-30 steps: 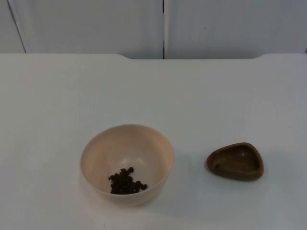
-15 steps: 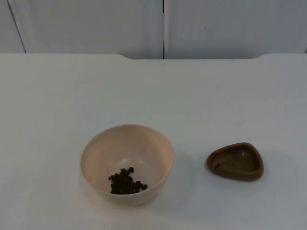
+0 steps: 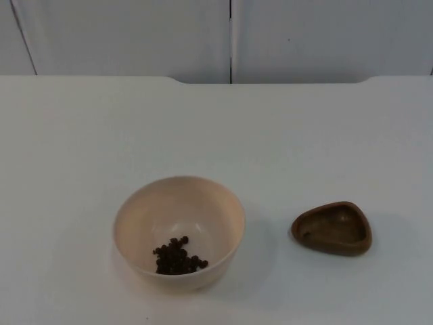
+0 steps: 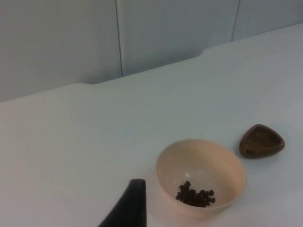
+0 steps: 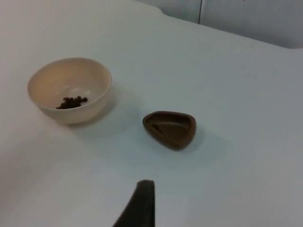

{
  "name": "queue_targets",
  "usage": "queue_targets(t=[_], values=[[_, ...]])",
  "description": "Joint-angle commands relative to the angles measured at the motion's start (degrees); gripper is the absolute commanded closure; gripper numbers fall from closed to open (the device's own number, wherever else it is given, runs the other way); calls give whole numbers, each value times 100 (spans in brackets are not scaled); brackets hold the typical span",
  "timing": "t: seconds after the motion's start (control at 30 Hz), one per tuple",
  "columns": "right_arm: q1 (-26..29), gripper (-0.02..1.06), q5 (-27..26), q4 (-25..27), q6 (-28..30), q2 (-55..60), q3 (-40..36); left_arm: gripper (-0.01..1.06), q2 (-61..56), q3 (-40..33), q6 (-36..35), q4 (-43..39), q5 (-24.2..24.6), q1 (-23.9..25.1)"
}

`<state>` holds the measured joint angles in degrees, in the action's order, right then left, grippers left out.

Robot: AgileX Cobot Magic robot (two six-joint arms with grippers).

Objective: Pick up the bowl with the left hand and pour the coffee beans from the cup into the bowl with the right hand.

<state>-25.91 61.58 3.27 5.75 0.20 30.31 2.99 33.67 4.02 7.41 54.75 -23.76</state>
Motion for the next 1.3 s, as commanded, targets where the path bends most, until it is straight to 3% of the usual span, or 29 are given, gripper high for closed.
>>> queue_targets(t=[0.0, 0.27, 0.43, 1.27], values=[[3, 19, 40, -34, 49, -20, -68, 0, -160, -27, 0, -134, 138, -30], [3, 19, 40, -34, 49, -20, -68, 0, -299, -68, 0, -483, 779, -30], [3, 19, 33, -45, 33, -20, -68, 0, -299, -545, -310, -472, 721, -30], [3, 19, 33, -57, 7, -20, -68, 0, -299, -532, -305, -471, 678, -30]])
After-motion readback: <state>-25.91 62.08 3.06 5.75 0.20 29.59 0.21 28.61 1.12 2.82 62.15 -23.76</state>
